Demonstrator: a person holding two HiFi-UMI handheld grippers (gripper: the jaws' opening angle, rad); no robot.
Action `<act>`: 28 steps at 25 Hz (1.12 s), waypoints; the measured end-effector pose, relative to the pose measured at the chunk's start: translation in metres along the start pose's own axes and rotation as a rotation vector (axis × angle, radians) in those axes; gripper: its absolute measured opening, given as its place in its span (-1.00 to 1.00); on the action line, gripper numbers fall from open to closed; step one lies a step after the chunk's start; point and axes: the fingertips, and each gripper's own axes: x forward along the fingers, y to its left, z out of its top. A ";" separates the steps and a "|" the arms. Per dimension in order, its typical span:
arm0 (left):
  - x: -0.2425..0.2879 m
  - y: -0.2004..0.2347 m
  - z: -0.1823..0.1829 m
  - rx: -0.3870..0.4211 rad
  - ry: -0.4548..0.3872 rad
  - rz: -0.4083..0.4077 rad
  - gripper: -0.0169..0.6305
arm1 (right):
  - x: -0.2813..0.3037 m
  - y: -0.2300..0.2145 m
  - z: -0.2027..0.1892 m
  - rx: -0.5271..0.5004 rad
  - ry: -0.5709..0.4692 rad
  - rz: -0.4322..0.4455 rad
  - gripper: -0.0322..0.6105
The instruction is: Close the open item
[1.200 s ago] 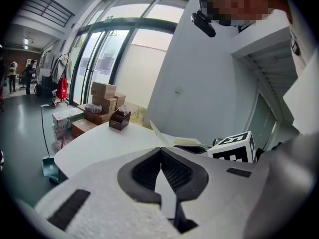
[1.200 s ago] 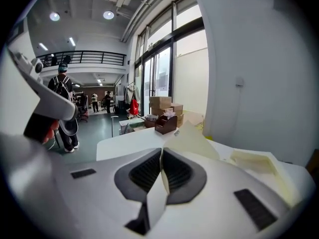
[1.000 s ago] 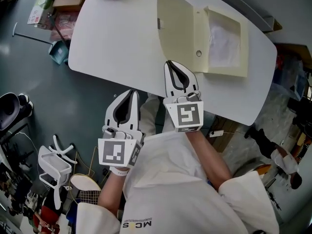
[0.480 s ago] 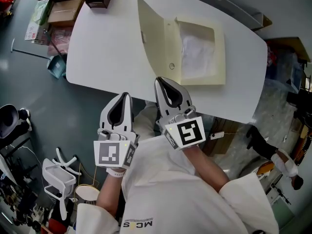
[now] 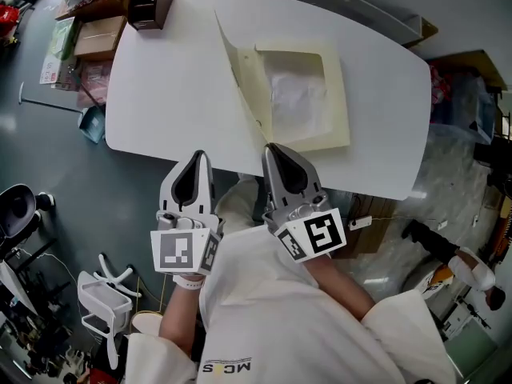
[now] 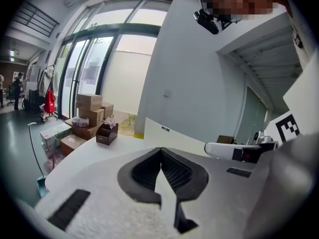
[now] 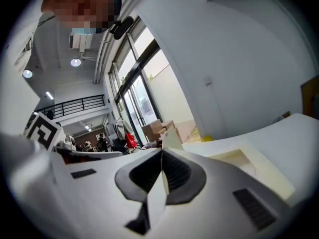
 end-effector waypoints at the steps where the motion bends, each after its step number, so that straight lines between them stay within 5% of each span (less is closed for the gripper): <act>1: 0.003 -0.004 0.000 0.003 0.009 -0.007 -0.87 | -0.003 -0.006 0.002 0.006 -0.008 -0.015 -0.85; 28: 0.084 -0.137 -0.028 0.219 0.133 -0.348 -0.87 | -0.070 -0.144 0.000 0.033 -0.089 -0.363 -0.85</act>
